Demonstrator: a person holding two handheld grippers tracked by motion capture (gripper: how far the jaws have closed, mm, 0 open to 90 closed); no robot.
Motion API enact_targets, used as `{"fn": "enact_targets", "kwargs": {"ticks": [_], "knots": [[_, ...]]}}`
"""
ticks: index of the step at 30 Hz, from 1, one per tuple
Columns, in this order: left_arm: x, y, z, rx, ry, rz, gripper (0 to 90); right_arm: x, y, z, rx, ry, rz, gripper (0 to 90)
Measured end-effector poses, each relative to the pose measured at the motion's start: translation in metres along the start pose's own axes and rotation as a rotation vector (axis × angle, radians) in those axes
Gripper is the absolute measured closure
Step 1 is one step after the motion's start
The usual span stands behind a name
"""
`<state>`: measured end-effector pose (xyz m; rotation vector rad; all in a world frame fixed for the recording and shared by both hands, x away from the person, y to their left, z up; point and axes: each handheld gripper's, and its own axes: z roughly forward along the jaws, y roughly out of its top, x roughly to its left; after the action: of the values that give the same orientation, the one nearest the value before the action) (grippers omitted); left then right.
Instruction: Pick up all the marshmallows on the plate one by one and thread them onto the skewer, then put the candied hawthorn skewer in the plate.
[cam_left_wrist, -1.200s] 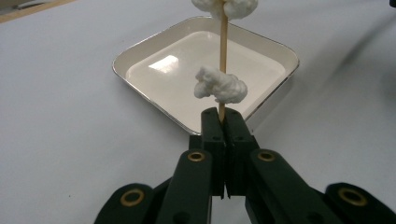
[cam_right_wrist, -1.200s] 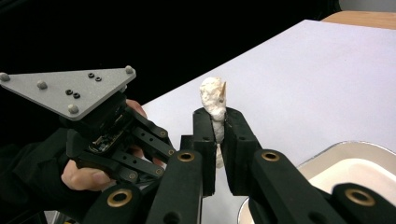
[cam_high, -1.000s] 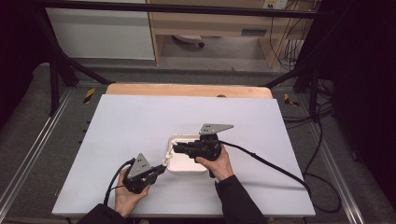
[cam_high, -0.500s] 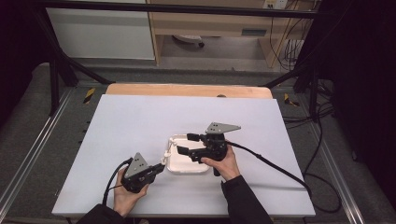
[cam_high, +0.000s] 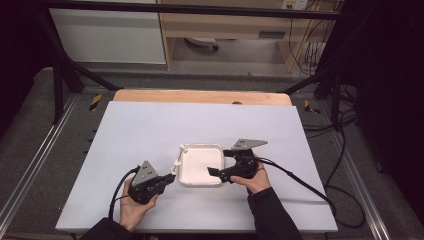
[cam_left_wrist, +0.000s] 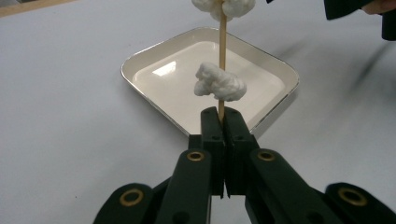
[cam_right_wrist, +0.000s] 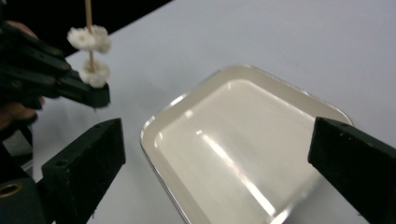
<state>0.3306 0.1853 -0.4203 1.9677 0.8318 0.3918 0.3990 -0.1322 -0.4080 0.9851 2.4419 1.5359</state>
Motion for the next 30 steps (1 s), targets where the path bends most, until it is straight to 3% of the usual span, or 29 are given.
{"fn": "enact_targets", "kwargs": {"ticks": [10,14,23,30], "knots": [[0.006,0.015,0.004,0.057,0.001,-0.012,88.7,-0.019,-0.029,-0.028,0.063,-0.109,-0.003,0.7],[0.007,0.023,0.007,0.077,0.003,-0.016,88.6,-0.027,-0.04,-0.039,0.065,-0.139,0.02,0.7],[0.009,0.038,0.017,0.141,-0.017,-0.018,88.6,-0.039,-0.061,-0.057,0.05,-0.159,0.07,0.7],[0.008,0.045,0.031,0.194,-0.002,-0.004,88.6,-0.046,-0.072,-0.069,0.042,-0.168,0.066,0.6]]}}
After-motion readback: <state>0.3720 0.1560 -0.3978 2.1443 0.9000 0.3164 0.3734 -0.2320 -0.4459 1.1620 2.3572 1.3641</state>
